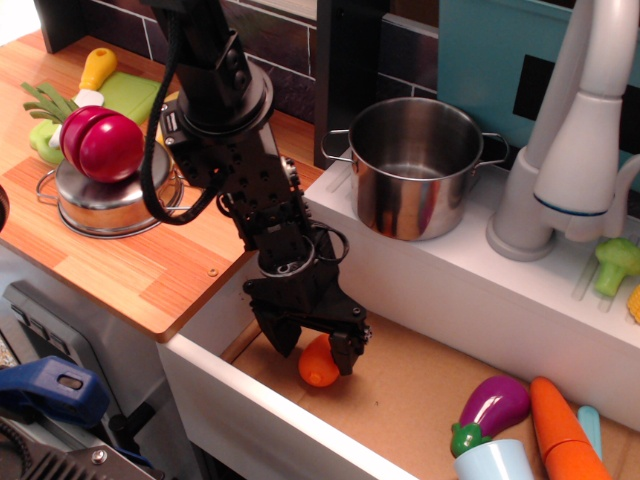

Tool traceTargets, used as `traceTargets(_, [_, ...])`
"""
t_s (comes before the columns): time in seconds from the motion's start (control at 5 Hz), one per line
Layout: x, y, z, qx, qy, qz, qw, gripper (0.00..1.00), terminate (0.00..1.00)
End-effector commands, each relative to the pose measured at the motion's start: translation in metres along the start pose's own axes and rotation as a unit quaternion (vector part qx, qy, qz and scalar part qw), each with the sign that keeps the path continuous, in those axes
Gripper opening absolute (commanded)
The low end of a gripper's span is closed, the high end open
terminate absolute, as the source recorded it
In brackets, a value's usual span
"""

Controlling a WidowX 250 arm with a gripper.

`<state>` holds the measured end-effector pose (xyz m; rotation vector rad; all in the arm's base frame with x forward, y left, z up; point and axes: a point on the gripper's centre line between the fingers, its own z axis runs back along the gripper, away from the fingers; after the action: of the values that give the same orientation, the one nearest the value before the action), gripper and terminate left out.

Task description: Put carrot in pot or pan

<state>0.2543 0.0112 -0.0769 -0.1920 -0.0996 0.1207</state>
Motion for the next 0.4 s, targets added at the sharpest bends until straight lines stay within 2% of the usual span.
traceTargets(0.0, [0.0056, -0.0043, -0.0022, 0.017, -0.023, -0.017, 0.9995, 1.00, 0.00])
traceTargets(0.2, [0.0034, -0.0097, -0.0084, 0.012, -0.028, -0.011, 0.9995, 0.00, 0.00])
